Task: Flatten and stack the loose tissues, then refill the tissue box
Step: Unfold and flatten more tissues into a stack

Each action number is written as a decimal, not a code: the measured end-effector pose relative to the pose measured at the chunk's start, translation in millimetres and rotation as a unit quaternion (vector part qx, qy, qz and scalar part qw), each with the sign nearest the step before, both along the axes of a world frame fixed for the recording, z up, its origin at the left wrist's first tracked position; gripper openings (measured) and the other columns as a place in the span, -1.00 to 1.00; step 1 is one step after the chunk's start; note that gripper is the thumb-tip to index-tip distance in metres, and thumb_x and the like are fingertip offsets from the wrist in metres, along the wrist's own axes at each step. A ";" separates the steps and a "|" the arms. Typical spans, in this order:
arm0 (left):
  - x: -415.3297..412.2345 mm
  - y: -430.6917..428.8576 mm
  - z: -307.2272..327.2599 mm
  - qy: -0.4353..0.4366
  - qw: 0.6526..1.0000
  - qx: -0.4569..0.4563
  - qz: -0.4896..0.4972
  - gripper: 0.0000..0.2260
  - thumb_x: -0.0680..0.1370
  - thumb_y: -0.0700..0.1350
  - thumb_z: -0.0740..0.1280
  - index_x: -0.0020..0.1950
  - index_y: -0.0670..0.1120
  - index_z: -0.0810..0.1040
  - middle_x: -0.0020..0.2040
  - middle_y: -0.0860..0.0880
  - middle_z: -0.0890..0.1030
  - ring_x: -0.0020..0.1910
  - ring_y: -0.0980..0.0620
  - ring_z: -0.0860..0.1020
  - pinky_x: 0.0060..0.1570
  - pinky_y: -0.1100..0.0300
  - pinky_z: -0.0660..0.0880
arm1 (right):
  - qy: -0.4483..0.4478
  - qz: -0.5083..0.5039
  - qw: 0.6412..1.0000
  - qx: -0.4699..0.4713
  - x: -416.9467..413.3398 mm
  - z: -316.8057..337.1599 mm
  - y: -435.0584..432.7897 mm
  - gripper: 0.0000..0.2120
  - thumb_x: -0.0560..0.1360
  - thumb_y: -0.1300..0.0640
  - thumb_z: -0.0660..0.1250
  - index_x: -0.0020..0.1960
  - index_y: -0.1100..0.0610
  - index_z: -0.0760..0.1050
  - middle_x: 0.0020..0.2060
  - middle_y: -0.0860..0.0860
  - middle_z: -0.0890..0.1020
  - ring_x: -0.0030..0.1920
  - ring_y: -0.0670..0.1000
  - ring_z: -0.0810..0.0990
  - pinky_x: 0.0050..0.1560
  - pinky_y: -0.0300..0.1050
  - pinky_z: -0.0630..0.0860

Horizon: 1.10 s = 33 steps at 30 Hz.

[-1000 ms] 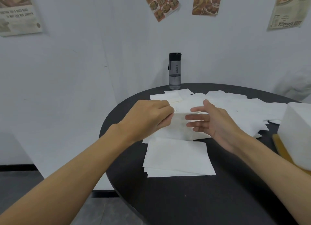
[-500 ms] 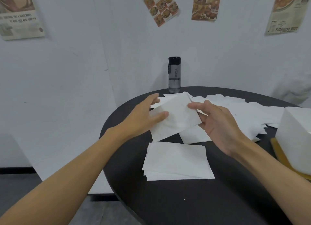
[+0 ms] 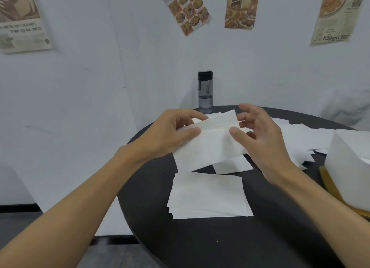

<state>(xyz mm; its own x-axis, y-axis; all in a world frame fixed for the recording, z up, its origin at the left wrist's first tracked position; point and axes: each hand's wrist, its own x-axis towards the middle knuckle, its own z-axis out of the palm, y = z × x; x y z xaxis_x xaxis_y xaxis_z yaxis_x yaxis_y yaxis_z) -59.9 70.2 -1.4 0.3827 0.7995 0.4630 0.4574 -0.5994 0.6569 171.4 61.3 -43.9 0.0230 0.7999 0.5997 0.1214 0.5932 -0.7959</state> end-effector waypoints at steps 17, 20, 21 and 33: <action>-7.1 -2.4 -27.1 0.051 0.992 -0.114 -0.031 -0.83 0.58 -0.20 0.42 0.16 -0.04 0.66 -0.13 -0.01 0.71 -0.16 0.14 0.62 -0.07 0.35 0.49 | -0.188 0.008 0.979 -0.081 -6.7 -11.1 -2.9 -0.77 0.49 0.22 0.46 -0.12 -0.12 0.57 -0.11 -0.18 0.65 -0.20 -0.09 0.59 -0.27 -0.28 0.50; -9.0 -2.3 -29.0 0.038 0.990 -0.133 -0.028 -0.83 0.58 -0.20 0.42 0.16 -0.06 0.65 -0.11 0.00 0.72 -0.15 0.14 0.64 -0.10 0.34 0.50 | -0.213 0.002 0.975 -0.071 -6.8 -13.1 -2.1 -0.80 0.49 0.20 0.46 -0.14 -0.10 0.57 -0.13 -0.14 0.65 -0.20 -0.01 0.58 -0.28 -0.31 0.47; -9.7 -2.1 -29.2 0.037 0.989 -0.137 -0.026 -0.83 0.59 -0.20 0.42 0.17 -0.06 0.65 -0.10 -0.01 0.72 -0.15 0.13 0.65 -0.10 0.33 0.51 | -0.216 0.001 0.974 -0.070 -6.4 -14.0 -1.3 -0.82 0.49 0.19 0.45 -0.16 -0.07 0.57 -0.17 -0.07 0.66 -0.22 0.04 0.57 -0.29 -0.30 0.47; -15.3 -9.0 -32.4 0.057 0.977 -0.201 -0.031 -0.78 0.61 0.04 0.38 0.18 -0.03 0.65 0.12 -0.01 0.68 0.11 -0.11 0.65 0.16 -0.24 0.54 | -0.138 0.008 0.984 -0.109 -4.8 -9.3 0.3 -0.84 0.53 0.27 0.30 -0.22 0.12 0.44 -0.35 -0.19 0.58 -0.37 -0.15 0.46 -0.33 -0.24 0.36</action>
